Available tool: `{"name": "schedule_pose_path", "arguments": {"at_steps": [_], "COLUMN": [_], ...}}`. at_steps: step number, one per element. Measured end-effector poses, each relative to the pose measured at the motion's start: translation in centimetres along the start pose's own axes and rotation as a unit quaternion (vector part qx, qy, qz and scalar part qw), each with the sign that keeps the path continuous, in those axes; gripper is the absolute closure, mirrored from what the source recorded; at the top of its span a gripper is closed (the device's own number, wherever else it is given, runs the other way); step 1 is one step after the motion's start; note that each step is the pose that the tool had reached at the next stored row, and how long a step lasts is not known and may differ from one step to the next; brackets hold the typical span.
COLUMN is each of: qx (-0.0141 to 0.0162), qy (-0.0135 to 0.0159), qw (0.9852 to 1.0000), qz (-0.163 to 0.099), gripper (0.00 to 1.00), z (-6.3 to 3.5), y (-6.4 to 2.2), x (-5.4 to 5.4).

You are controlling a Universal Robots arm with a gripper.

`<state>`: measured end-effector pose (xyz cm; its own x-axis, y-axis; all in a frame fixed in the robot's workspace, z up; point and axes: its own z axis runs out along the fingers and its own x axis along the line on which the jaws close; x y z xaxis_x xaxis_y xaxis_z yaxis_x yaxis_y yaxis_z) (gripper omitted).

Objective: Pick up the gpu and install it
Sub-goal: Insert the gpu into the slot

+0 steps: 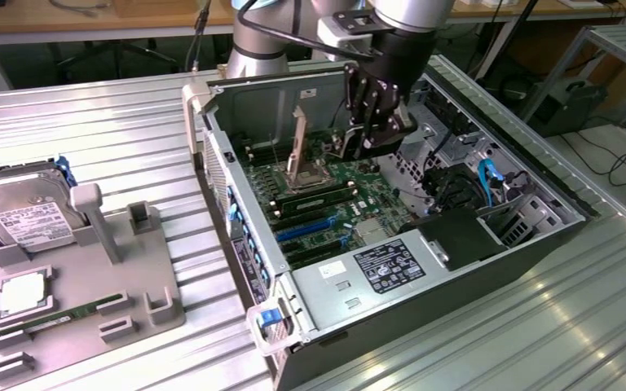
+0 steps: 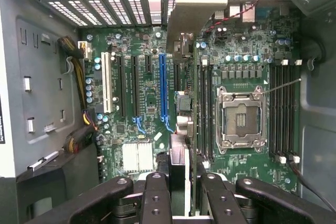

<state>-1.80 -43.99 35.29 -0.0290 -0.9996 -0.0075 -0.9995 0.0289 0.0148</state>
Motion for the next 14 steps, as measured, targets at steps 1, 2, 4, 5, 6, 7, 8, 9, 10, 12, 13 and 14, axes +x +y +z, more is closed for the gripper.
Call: {"name": "schedule_pose_path", "arguments": {"at_steps": [1, 2, 4, 5, 6, 7, 8, 9, 10, 12, 13, 14], "qx": [0.0, 0.0, 0.0, 0.0, 0.0, 0.0, 0.0, 0.0, 0.0, -0.0027, -0.0031, -0.0033], "qy": [0.0, -0.0004, -0.001, -0.0009, -0.0009, -0.0009, -0.0009, -0.0009, -0.0009, -0.001, -0.0009, -0.0009], "qw": [1.0, 1.0, 1.0, 1.0, 1.0, 1.0, 1.0, 1.0, 1.0, 1.0, 1.0, 1.0], "qz": [0.0, 0.0, 0.0, 0.0, 0.0, 0.0, 0.0, 0.0, 0.0, 0.002, 0.002, 0.002], "gripper": [0.73, 0.73, 0.73, 0.73, 0.73, 0.73, 0.73, 0.73, 0.73, 0.73, 0.73, 0.73], "z": [0.05, 0.09, 0.22, 0.44, 0.59, 0.78, 0.98, 1.15, 1.25, 1.43, 1.56, 1.61], "y": [0.0, 0.0, 0.0, 0.1, 0.15, 0.19, 0.23, 0.23, 0.23, 0.25, 0.34, 0.38], "x": [0.0, 0.0, 0.0, 0.0, 0.0, 0.0, 0.1, 0.1, 0.1, 0.1, 0.1, 0.1]}}
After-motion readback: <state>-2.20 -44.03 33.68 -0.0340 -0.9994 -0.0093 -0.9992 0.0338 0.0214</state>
